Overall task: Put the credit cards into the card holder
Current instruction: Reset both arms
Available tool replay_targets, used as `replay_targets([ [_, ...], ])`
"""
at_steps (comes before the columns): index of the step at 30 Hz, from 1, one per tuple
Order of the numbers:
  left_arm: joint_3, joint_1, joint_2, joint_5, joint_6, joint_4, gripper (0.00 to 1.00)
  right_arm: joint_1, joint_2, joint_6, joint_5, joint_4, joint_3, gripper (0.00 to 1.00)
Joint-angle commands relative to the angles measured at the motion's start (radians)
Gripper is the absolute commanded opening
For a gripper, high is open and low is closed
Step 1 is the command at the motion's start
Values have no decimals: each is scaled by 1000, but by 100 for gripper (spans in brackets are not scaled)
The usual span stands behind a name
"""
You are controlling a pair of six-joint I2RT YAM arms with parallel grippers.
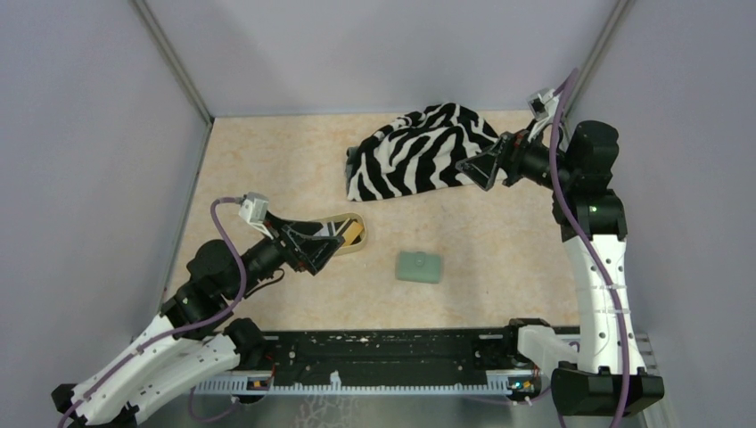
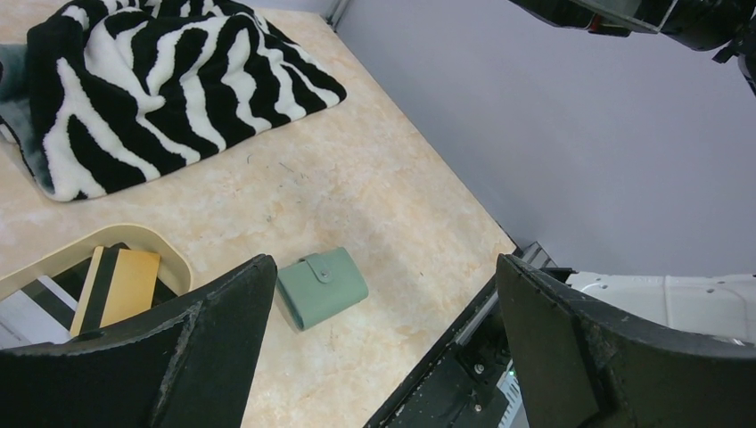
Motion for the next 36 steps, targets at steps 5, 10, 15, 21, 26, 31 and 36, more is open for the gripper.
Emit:
replay_targets([
  [5,-21,-1,-15,-15,-17,17,98,-11,-18,-13,12,54,-8,98],
  [10,-41,-1,-31,-26,-30,15,98,-9,-19,-21,13,61,-18,98],
  [15,-59,-1,-42,-30,-40,20,98,-9,-18,-21,14,64,-21,98],
  [21,-72,-1,-42,-33,-44,27,98,-9,-20,-24,19,63,-26,98],
  [26,-74,-1,-41,-32,-46,28,98,-10,-21,-29,24,63,-27,99],
  [31,-74,-1,-42,-32,-46,30,98,-11,-20,-32,25,64,-25,99],
  [36,-77,-1,-42,-33,-47,31,98,-10,-20,-35,29,62,-24,98],
])
